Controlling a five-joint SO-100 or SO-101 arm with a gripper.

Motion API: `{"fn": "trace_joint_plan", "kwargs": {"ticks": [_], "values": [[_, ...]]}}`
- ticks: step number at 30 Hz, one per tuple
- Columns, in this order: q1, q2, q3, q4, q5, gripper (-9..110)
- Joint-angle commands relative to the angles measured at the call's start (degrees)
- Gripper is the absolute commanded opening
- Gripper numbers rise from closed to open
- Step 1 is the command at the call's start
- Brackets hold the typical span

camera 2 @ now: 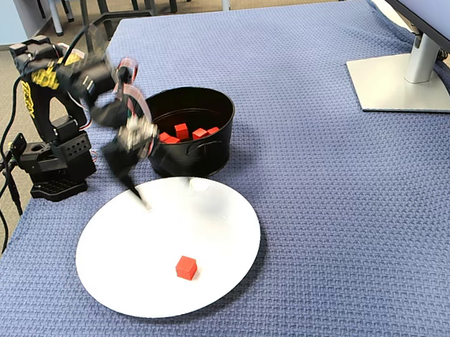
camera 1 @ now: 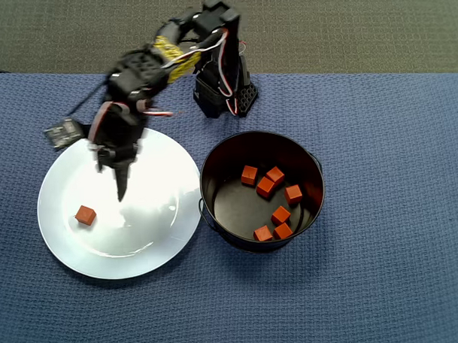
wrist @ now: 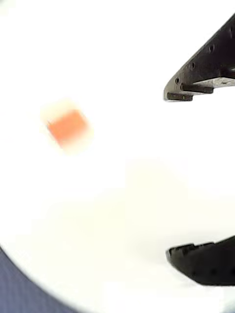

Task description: Pick up the red cubes from the white plate and place them in the black recipient

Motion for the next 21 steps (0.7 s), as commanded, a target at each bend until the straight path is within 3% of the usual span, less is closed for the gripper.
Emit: {"fn": "trace_joint_plan", "kwargs": {"ticks": [1, 4, 21], "values": [[5.27, -5.1, -5.54, -7.38, -12.83, 29], [6.42, -10.72, -6.06, -16.17, -14.41, 27], [2.55, -17.49, -5.45, -22.15, -17.4, 29]]}}
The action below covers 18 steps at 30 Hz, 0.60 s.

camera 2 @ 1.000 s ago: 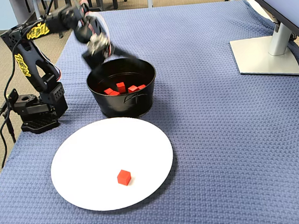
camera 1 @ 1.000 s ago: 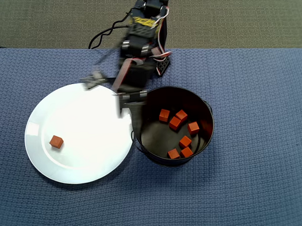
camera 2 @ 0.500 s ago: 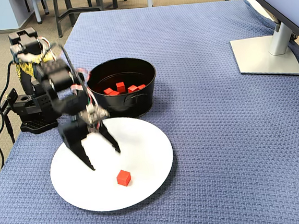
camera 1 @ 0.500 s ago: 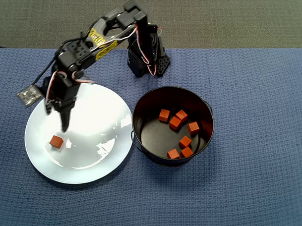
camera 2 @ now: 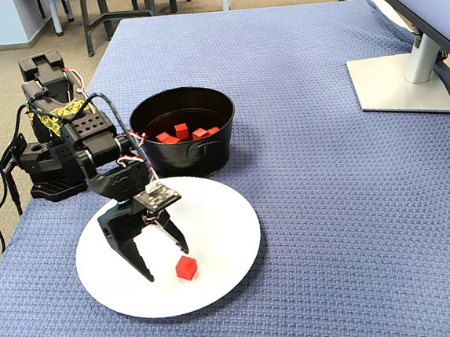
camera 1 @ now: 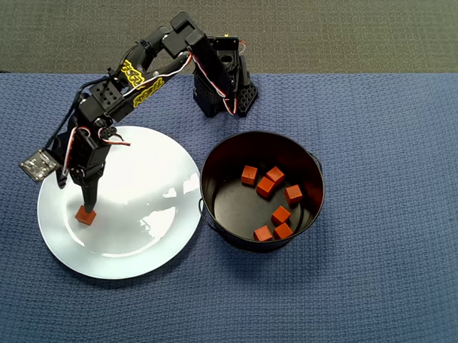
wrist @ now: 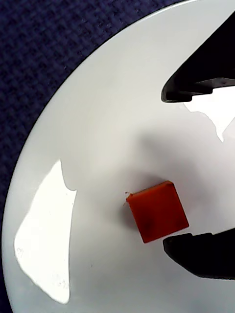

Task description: Pick up the red cubes from the white plate and place them in the black recipient

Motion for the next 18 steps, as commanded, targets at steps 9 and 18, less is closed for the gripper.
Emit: {"fn": "trace_joint_plan", "kwargs": {"ticks": [9, 18], "values": [[-3.96, -0.79, -0.09, -6.06, 0.26, 28], [-3.78, -2.72, 0.97, -8.09, -0.18, 28]]}}
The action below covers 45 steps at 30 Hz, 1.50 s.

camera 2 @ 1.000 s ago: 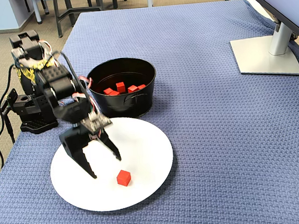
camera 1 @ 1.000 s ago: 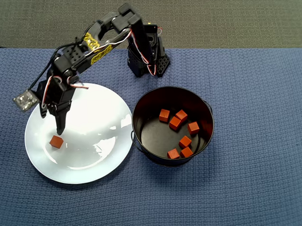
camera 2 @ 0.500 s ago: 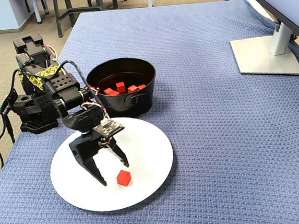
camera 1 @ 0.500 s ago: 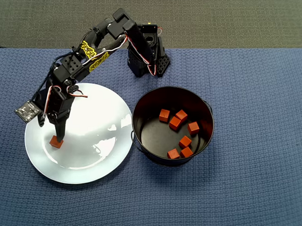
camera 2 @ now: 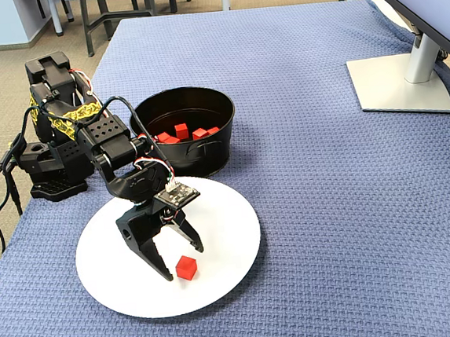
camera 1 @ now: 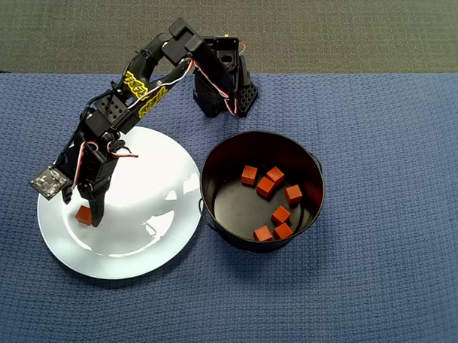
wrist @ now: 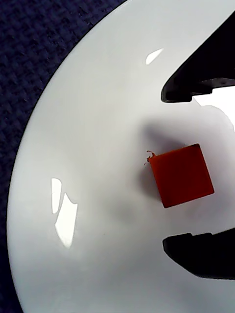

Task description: Pick up the red cubes from the white plate and place them in the black recipient

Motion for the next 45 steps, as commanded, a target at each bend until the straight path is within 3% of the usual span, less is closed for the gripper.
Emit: {"fn": "trace_joint_plan", "kwargs": {"ticks": [1, 20, 28, 32, 37, 40, 45], "values": [[-0.62, 0.62, 0.62, -3.08, -0.26, 28], [-1.05, -1.05, 3.34, -7.12, 0.35, 23], [-1.49, -1.32, 4.04, -8.09, 0.88, 15], [-1.67, -1.58, 3.96, -8.53, 1.23, 0], [-1.76, -1.67, 3.69, -9.05, 1.85, 0], [-2.46, -0.26, 2.99, -10.02, 6.94, 0], [-3.96, 9.93, -1.41, 2.81, 16.87, 0]]}}
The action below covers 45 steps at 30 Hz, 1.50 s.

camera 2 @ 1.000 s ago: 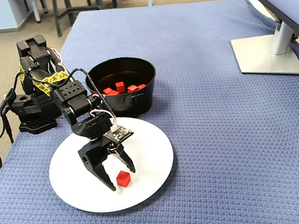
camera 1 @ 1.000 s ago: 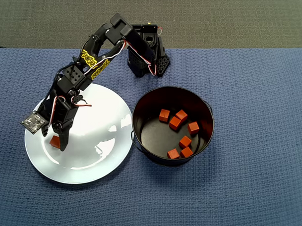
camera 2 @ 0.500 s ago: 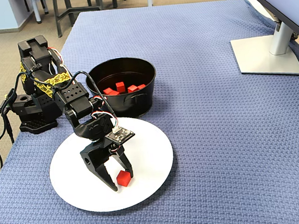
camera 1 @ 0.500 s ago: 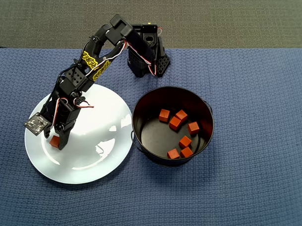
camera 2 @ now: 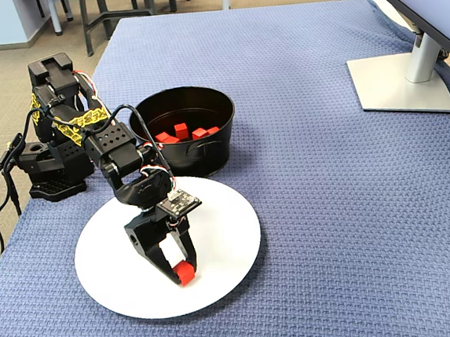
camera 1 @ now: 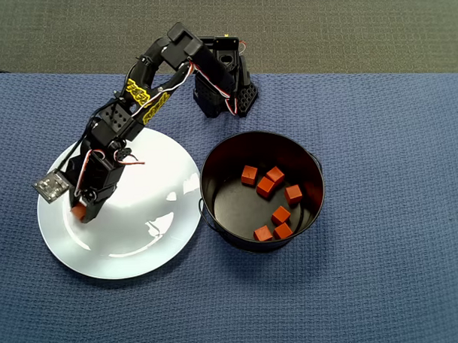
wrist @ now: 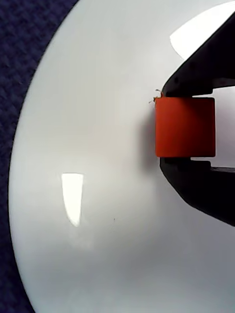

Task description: Pick up the red cubes from the white plate and place them in the black recipient

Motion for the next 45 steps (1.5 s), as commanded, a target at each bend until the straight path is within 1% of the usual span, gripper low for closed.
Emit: {"fn": "trace_joint_plan", "kwargs": {"ticks": [1, 5, 7, 9, 12, 18, 21, 23, 28, 31, 32, 34, 35, 37, 41, 42, 44, 45], "values": [[-2.11, 12.22, -4.22, 5.01, 8.53, 0], [-4.48, 20.48, -4.92, 5.45, 20.39, 0], [-6.24, 24.43, -4.83, 5.36, 28.3, 0], [-8.35, 29.27, -5.19, 8.0, 37.18, 0], [-12.66, 37.27, -7.12, 17.67, 49.75, 0], [-28.83, 50.8, -6.59, 37.09, 66.62, 0], [-37.88, 55.63, -3.08, 43.24, 74.0, 0], [-42.1, 58.71, 1.32, 44.38, 79.01, 0], [-44.3, 65.13, 13.62, 44.38, 91.67, 0], [-45.79, 68.03, 21.97, 41.75, 92.55, 1], [-46.14, 68.64, 23.91, 40.78, 92.72, 6], [-46.93, 69.08, 25.58, 40.43, 91.85, 27], [-46.85, 69.43, 25.58, 40.61, 91.85, 34], [-45.97, 70.22, 23.91, 41.4, 91.23, 39], [-44.82, 74.36, 19.51, 46.23, 89.12, 38], [-44.82, 76.38, 18.9, 47.81, 88.59, 35], [-44.56, 81.65, 18.46, 51.42, 88.86, 24], [-44.38, 84.37, 18.54, 53.61, 88.86, 22]]}}
